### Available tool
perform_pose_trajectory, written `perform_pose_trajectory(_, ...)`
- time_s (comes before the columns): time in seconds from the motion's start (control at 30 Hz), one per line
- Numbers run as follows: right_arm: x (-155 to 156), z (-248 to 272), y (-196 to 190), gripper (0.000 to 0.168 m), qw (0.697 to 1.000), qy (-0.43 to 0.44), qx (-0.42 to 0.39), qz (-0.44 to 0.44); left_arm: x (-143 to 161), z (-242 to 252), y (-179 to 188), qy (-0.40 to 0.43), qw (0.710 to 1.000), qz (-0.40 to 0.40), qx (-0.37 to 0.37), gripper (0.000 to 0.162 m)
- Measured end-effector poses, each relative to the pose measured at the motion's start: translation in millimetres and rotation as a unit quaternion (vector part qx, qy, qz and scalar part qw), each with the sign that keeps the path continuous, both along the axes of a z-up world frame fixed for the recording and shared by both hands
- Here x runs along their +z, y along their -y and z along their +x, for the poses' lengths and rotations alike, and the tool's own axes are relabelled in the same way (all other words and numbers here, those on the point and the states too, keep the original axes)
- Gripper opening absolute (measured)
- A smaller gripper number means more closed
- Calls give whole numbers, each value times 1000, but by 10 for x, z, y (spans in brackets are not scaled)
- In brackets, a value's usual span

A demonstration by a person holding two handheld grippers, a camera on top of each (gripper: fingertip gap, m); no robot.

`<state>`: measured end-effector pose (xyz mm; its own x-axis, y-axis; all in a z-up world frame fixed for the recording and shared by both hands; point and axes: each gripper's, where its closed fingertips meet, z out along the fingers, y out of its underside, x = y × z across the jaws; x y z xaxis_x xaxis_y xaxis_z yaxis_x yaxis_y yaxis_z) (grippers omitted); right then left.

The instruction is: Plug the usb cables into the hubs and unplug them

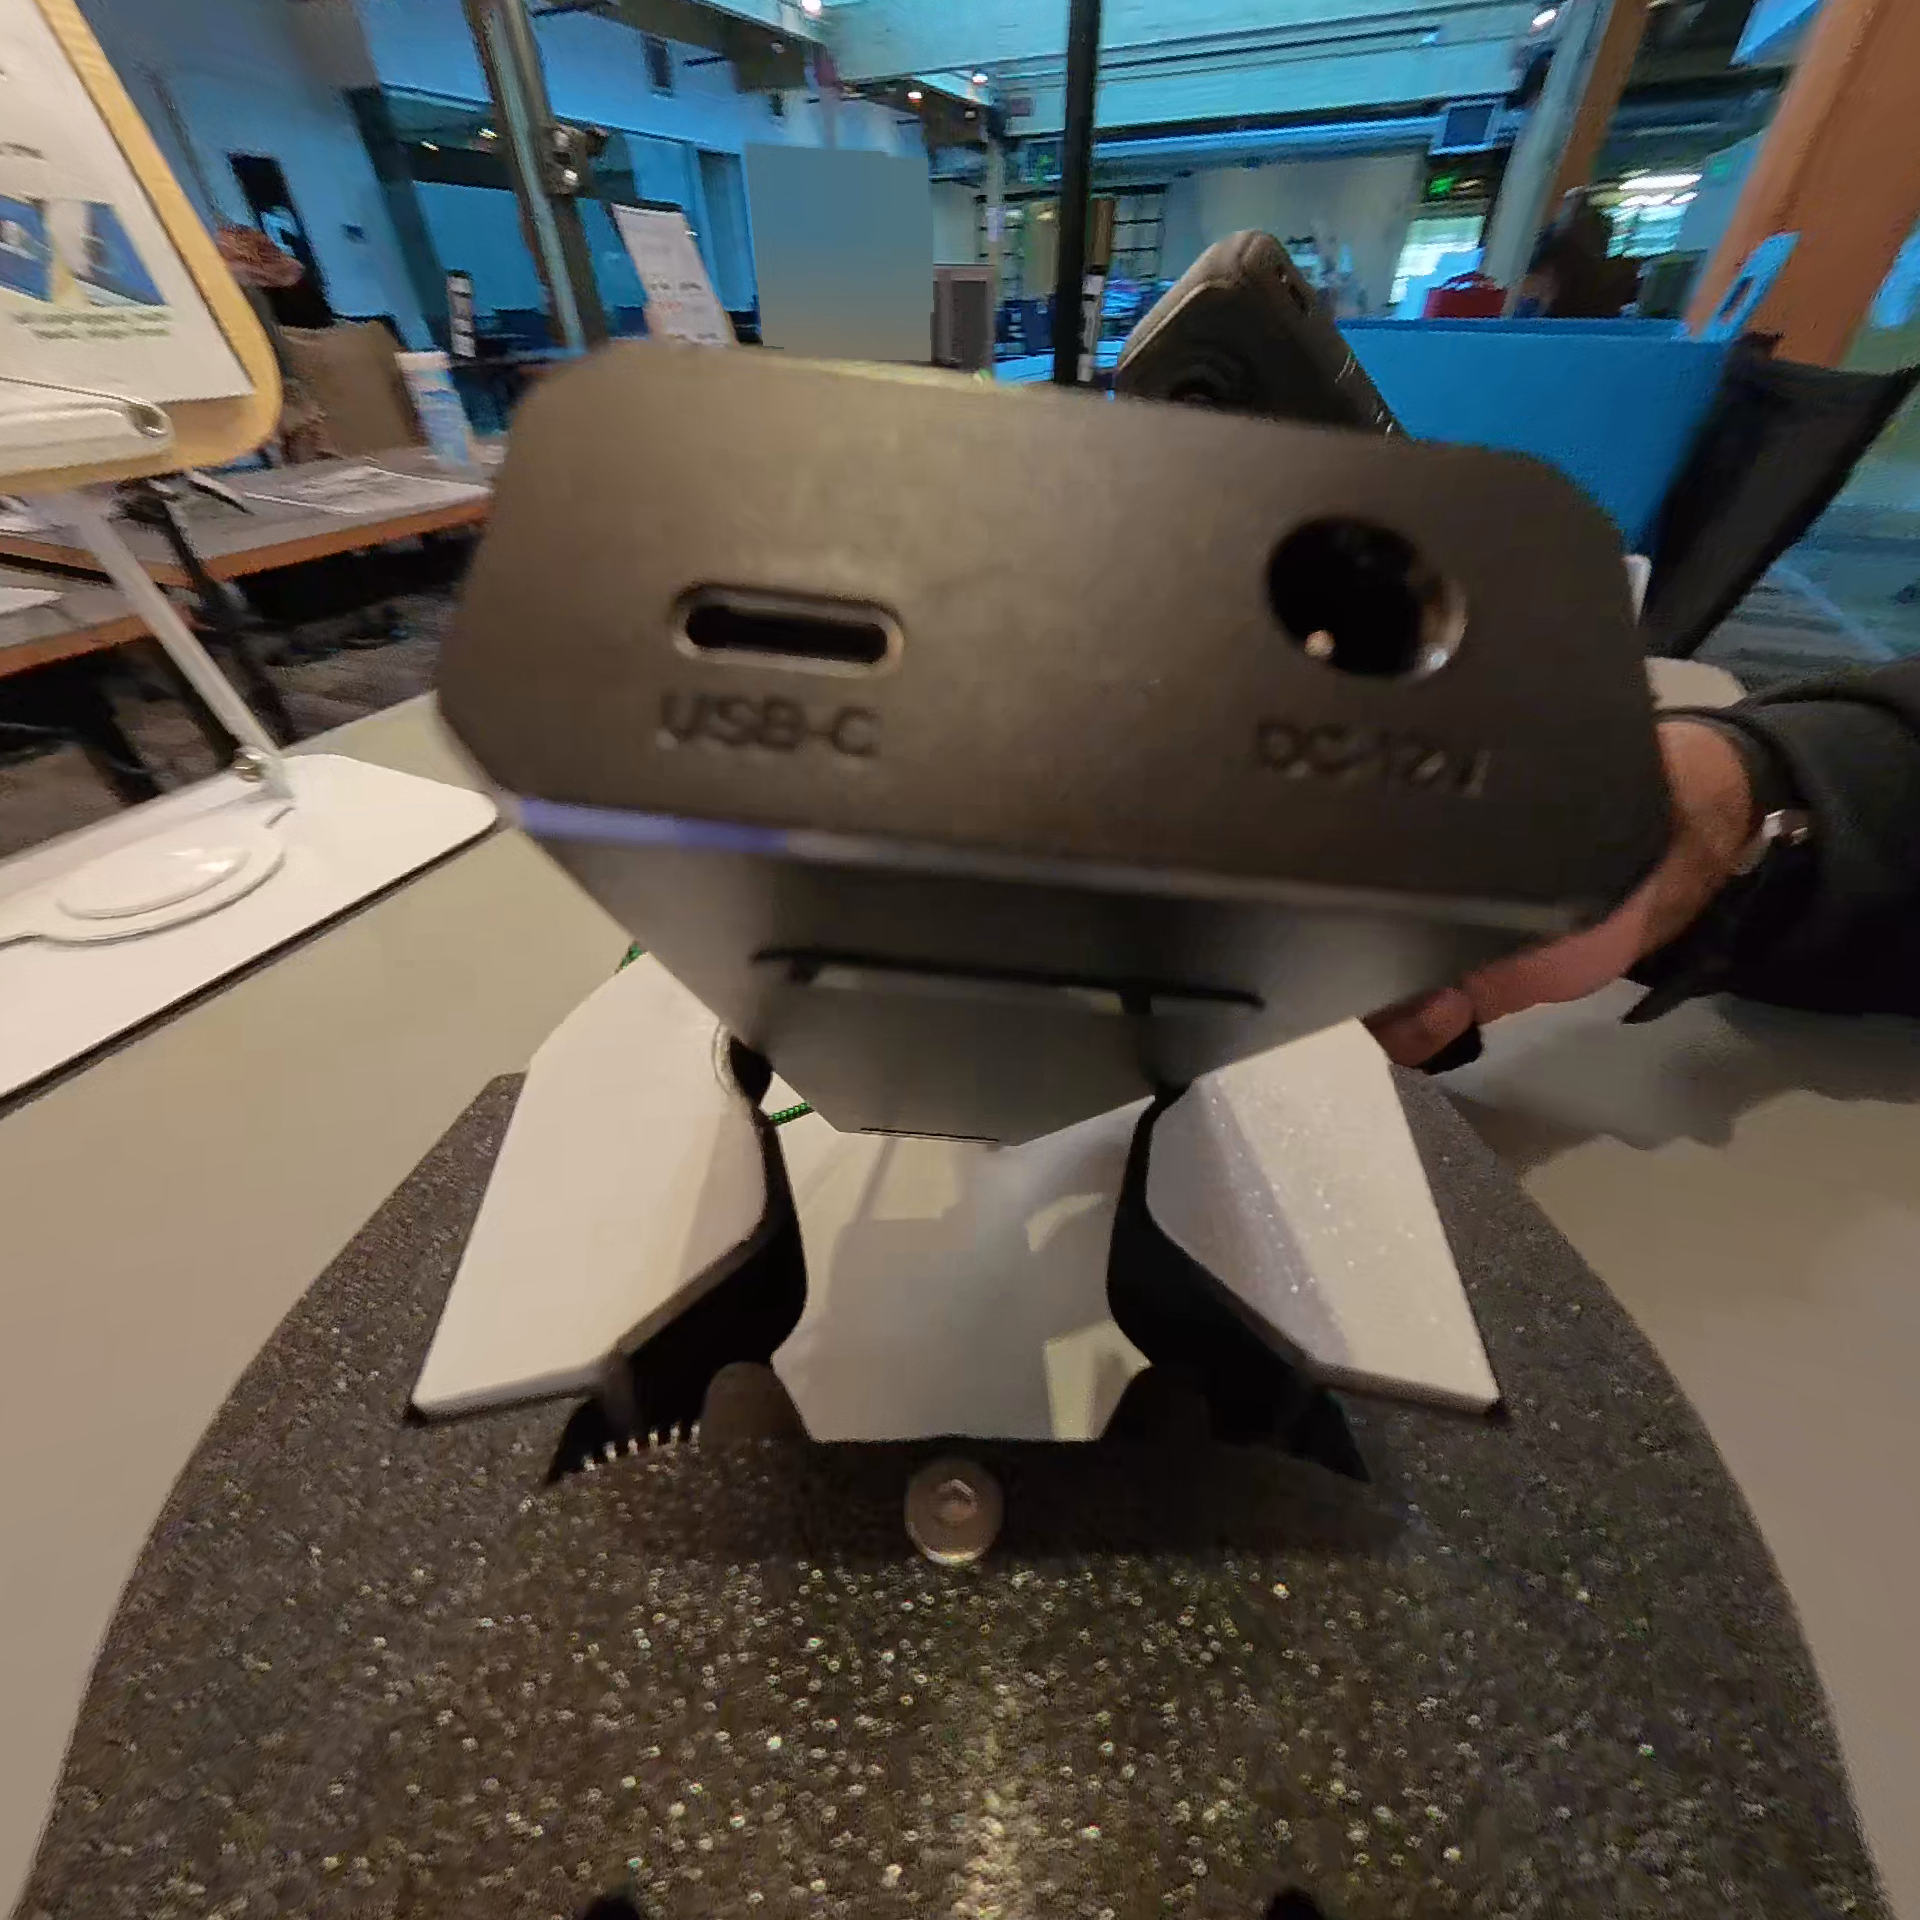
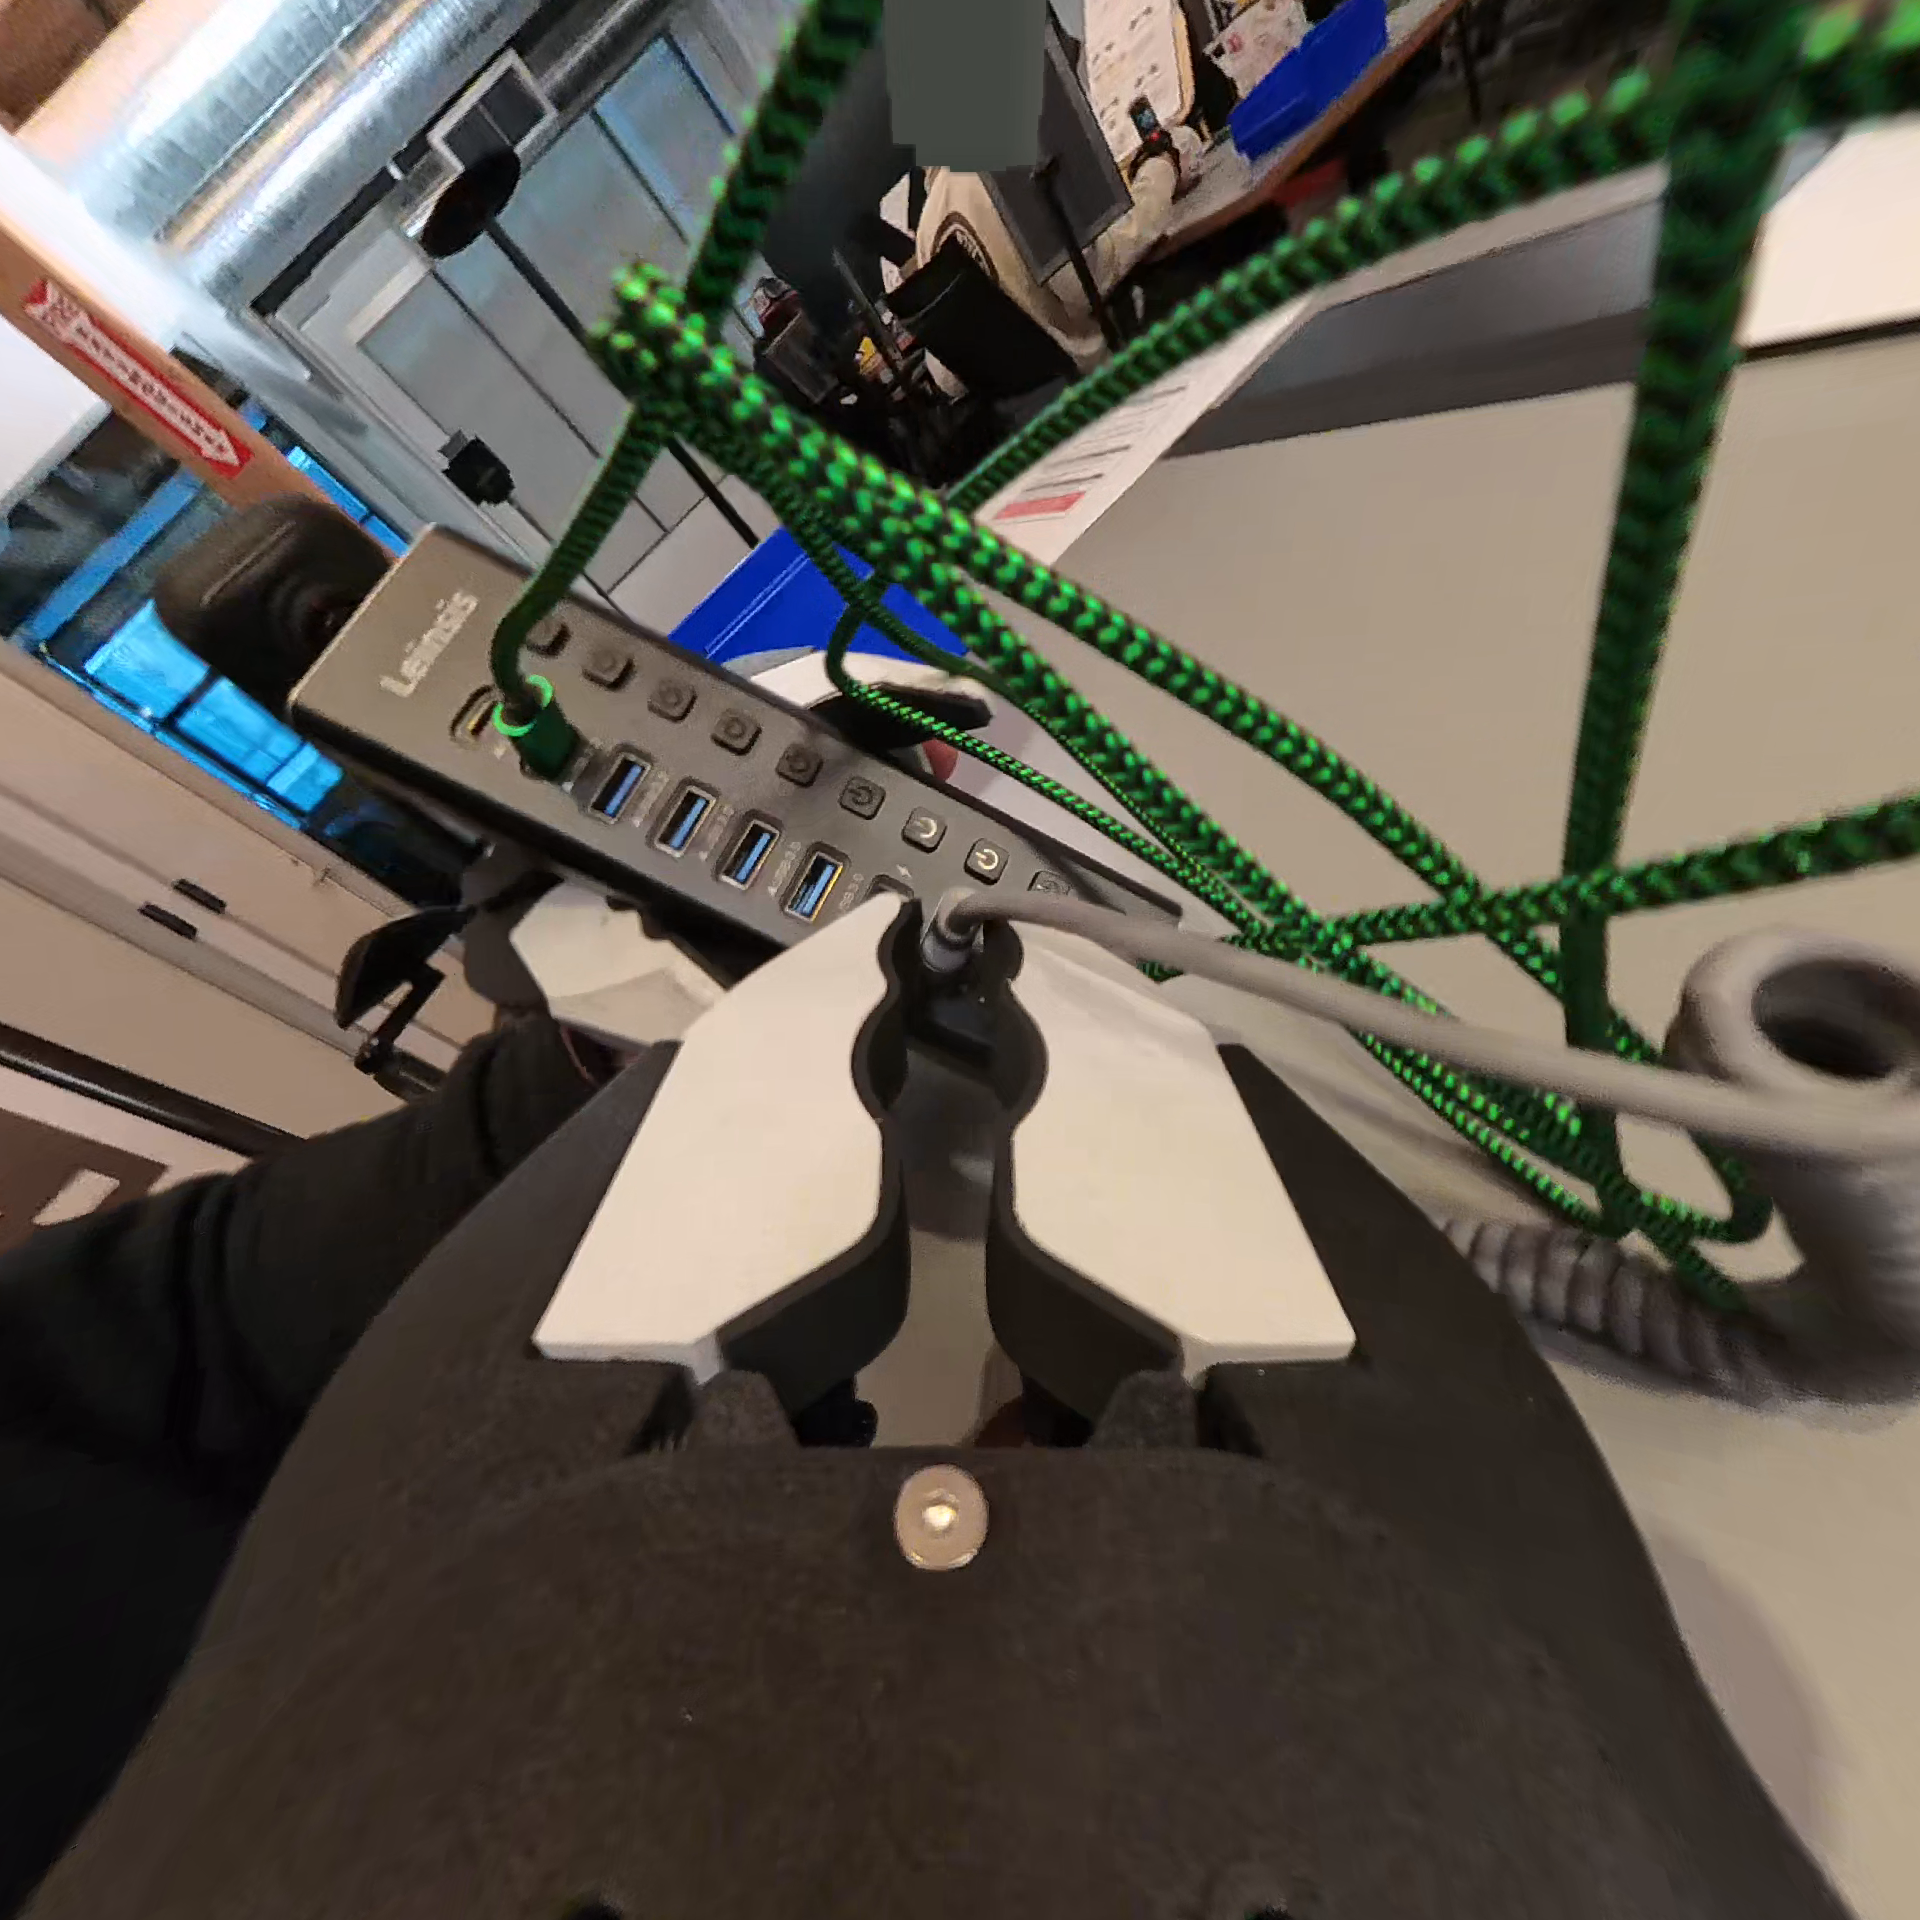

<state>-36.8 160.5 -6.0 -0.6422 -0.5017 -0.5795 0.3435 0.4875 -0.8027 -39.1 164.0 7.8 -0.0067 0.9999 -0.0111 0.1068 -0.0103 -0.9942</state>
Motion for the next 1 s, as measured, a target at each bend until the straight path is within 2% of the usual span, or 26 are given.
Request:
perform_pose_trajectory(0.13,-31,-69,81,11,1000,26,-17,-2,-25,-88,84,10,999,36,-33,74)
perform_pose_trajectory(0.27,-116,-130,135,10,995,87,-32,37,-84,-162,140,-3,998,65,-13,75)
perform_pose_trajectory(0.37,-166,-89,118,10,992,99,-40,61,-102,-180,163,-9,995,100,-4,77)
perform_pose_trajectory(0.5,-207,-23,97,10,987,133,-38,83,-118,-182,181,-3,995,99,1,76)
perform_pose_trajectory(0.63,-191,-35,105,11,988,130,-35,71,-152,-165,196,7,992,128,0,74)
perform_pose_trajectory(0.73,-164,17,75,13,996,85,-4,40,-129,-122,222,4,987,163,-9,73)
perform_pose_trajectory(0.93,-121,-30,-34,13,995,-86,30,-44,-56,34,408,-16,960,280,-5,73)
perform_pose_trajectory(1.0,-49,-60,-43,16,984,-149,29,-92,-68,101,438,-1,964,268,-3,73)
